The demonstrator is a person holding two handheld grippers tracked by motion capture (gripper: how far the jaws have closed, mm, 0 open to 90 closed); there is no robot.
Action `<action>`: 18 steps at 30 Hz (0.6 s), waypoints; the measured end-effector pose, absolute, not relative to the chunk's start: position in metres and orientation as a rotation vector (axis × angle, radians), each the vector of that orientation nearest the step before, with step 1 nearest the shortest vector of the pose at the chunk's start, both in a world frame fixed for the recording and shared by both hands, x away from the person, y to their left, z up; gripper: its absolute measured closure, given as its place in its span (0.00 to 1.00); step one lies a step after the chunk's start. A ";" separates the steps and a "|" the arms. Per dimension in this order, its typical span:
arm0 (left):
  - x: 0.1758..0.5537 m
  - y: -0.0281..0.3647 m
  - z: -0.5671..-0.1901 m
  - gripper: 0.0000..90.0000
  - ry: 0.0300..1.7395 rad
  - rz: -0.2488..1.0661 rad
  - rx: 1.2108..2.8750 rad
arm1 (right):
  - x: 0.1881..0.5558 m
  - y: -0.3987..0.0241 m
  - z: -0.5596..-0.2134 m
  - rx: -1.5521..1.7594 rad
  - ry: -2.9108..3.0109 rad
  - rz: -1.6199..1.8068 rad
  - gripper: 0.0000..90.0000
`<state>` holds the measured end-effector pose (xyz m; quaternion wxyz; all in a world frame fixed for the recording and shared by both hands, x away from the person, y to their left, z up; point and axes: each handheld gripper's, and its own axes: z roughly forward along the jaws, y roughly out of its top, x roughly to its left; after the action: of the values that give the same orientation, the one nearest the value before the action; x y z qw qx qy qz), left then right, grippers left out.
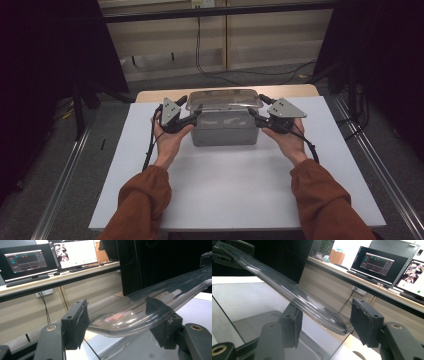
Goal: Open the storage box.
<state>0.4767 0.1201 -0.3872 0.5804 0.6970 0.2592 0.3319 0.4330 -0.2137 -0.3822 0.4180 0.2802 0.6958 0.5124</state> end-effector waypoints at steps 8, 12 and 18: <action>0.481 0.119 -0.385 0.42 0.592 0.781 1.636 | 0.438 -0.217 -0.380 0.709 1.745 1.309 0.55; 0.483 0.120 -0.383 0.46 0.589 0.772 1.634 | 0.442 -0.215 -0.376 0.707 1.742 1.316 0.58; 0.489 0.121 -0.381 0.47 0.592 0.780 1.639 | 0.446 -0.215 -0.375 0.710 1.736 1.343 0.61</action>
<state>0.4887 0.1207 -0.3805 0.5778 0.7007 0.2529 0.3334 0.4455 -0.2152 -0.3745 0.4052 0.2813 0.6880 0.5322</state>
